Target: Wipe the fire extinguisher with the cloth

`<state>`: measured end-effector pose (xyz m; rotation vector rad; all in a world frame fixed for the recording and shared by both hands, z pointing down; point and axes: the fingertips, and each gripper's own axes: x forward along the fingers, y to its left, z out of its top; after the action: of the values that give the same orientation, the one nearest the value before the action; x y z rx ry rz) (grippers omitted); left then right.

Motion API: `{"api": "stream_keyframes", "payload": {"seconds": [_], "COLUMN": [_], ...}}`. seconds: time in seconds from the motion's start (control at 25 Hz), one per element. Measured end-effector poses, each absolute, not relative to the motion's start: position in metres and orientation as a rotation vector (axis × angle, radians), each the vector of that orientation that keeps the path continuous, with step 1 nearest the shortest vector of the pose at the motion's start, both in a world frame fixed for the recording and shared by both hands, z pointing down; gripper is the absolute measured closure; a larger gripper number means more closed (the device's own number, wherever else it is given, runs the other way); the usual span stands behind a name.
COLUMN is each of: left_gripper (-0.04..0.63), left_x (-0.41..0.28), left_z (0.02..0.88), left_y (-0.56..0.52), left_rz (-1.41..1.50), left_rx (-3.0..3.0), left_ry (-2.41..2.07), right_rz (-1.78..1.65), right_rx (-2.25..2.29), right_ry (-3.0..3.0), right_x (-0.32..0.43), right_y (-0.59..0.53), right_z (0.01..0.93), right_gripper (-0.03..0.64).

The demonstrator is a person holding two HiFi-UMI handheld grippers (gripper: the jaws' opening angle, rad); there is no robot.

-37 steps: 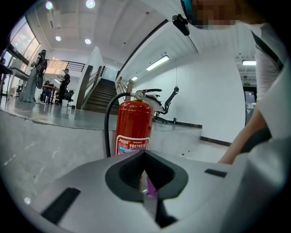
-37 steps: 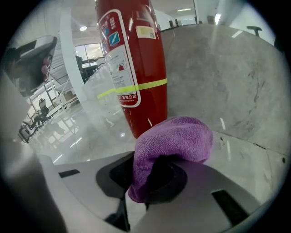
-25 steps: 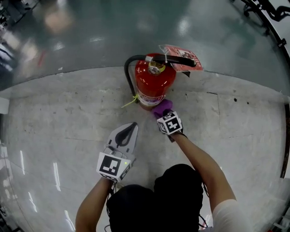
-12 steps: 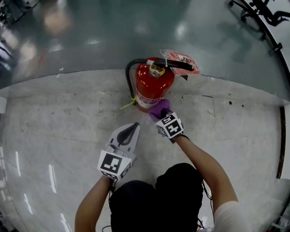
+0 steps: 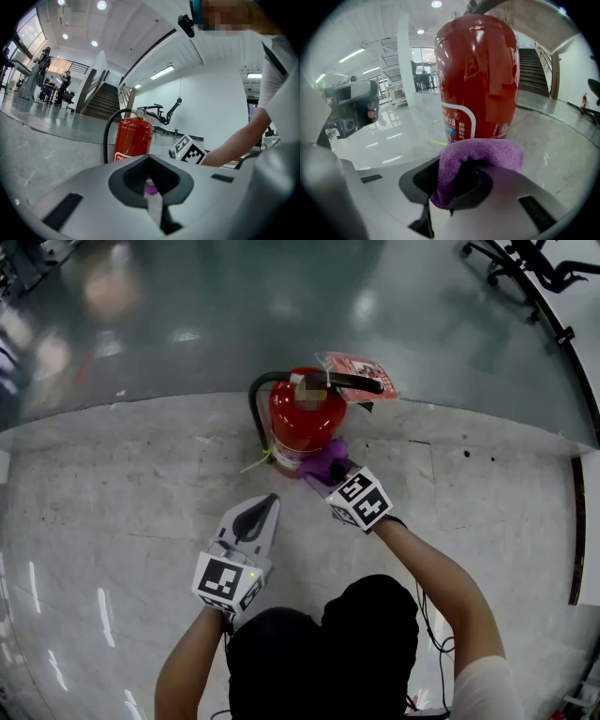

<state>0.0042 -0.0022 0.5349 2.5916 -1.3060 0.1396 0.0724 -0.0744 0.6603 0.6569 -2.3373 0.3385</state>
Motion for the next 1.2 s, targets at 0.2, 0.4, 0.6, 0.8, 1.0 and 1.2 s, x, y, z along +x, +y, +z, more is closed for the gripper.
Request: {"api": "stream_keyframes", "payload": {"seconds": [0.2,0.4,0.6,0.8,1.0,1.2], "left_gripper": [0.591,0.591,0.591,0.591,0.591,0.591], "left_x": [0.001,0.007,0.012,0.015,0.014,0.022], "left_z": [0.530,0.526,0.518,0.514,0.514,0.516], "left_y": [-0.004,-0.007,-0.013,-0.017,-0.019,-0.020], "left_rz": [0.110,0.127,0.137,0.139,0.136,0.161], "left_rx": [2.564,2.576,2.575,2.575,2.567,2.565], "left_ry": [-1.325,-1.316,-1.328,-1.330,-1.338,-1.314], "right_rz": [0.287,0.258,0.256,0.238,0.204,0.170], "right_rx": [0.553,0.487,0.487,0.484,0.500,0.507], "right_ry": [-2.362,-2.381,-2.449,-2.500,-2.567,-2.649], "right_x": [0.071,0.069,0.066,0.064,0.062,0.062], "right_y": [-0.073,-0.070,-0.068,-0.068,-0.067,-0.064], "right_z": [0.634,0.611,0.582,0.559,0.536,0.516], "right_gripper": [0.555,0.555,0.555,0.555,0.555,0.555]}}
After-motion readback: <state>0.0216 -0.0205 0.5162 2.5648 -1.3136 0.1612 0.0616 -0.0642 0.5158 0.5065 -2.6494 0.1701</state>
